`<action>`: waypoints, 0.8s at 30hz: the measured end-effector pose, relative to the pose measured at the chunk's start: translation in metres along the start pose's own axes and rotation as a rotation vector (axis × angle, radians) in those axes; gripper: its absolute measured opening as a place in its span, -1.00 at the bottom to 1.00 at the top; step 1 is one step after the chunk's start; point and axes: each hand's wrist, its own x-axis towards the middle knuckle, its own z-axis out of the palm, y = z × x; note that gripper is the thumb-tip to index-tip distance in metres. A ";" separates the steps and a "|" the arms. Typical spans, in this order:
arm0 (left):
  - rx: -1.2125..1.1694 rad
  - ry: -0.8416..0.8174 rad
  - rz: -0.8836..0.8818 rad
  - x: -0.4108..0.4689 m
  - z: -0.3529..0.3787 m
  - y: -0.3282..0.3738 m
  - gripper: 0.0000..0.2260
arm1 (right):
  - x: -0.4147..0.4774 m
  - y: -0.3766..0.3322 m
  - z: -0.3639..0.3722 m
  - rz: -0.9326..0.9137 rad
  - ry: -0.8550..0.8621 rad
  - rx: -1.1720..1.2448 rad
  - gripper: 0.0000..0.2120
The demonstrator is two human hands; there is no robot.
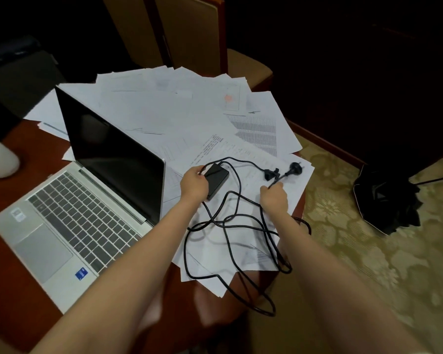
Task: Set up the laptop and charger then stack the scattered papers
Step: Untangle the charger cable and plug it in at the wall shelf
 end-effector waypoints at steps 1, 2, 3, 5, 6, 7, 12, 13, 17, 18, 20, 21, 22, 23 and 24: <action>-0.024 0.029 -0.008 -0.002 -0.001 0.003 -0.64 | 0.001 0.001 -0.001 0.021 -0.015 -0.001 -0.65; -0.048 0.048 -0.015 -0.005 -0.001 0.006 -0.65 | 0.003 0.003 -0.002 0.027 -0.042 0.003 -0.68; -0.065 0.057 -0.014 -0.007 -0.001 0.009 -0.66 | 0.004 0.004 -0.004 0.022 -0.074 -0.003 -0.72; -0.107 0.054 0.005 -0.012 -0.002 0.014 -0.70 | 0.005 0.006 -0.006 -0.006 -0.104 -0.021 -0.76; -0.140 0.043 0.029 -0.015 -0.002 0.017 -0.72 | 0.005 0.005 -0.008 -0.016 -0.101 -0.026 -0.78; -0.172 0.023 0.057 -0.019 -0.003 0.021 -0.75 | 0.001 0.002 -0.011 -0.021 -0.089 -0.016 -0.83; -0.222 -0.076 0.156 -0.040 -0.014 0.027 -0.78 | -0.027 -0.032 -0.029 -0.127 -0.113 0.312 -0.80; -0.197 -0.112 0.176 -0.043 -0.017 0.024 -0.73 | -0.036 -0.042 -0.031 -0.129 -0.208 0.439 -0.76; -0.064 -0.378 0.290 -0.061 -0.025 0.010 -0.62 | -0.068 -0.081 -0.039 -0.162 -0.594 0.748 -0.62; -0.009 -0.448 0.311 -0.065 -0.026 0.006 -0.62 | -0.074 -0.088 -0.039 -0.158 -0.655 0.809 -0.64; 0.081 -0.519 0.320 -0.070 -0.028 -0.001 -0.63 | -0.085 -0.099 -0.038 -0.156 -0.687 0.927 -0.77; 0.101 -0.518 0.309 -0.073 -0.030 -0.003 -0.66 | -0.090 -0.102 -0.038 -0.158 -0.654 0.967 -0.82; 0.103 -0.502 0.297 -0.074 -0.034 -0.004 -0.70 | -0.094 -0.104 -0.037 -0.179 -0.594 0.966 -0.84; 0.097 -0.472 0.286 -0.075 -0.038 -0.005 -0.73 | -0.097 -0.103 -0.036 -0.234 -0.522 0.904 -0.82; 0.075 -0.431 0.273 -0.075 -0.042 -0.005 -0.73 | -0.100 -0.100 -0.034 -0.318 -0.466 0.798 -0.81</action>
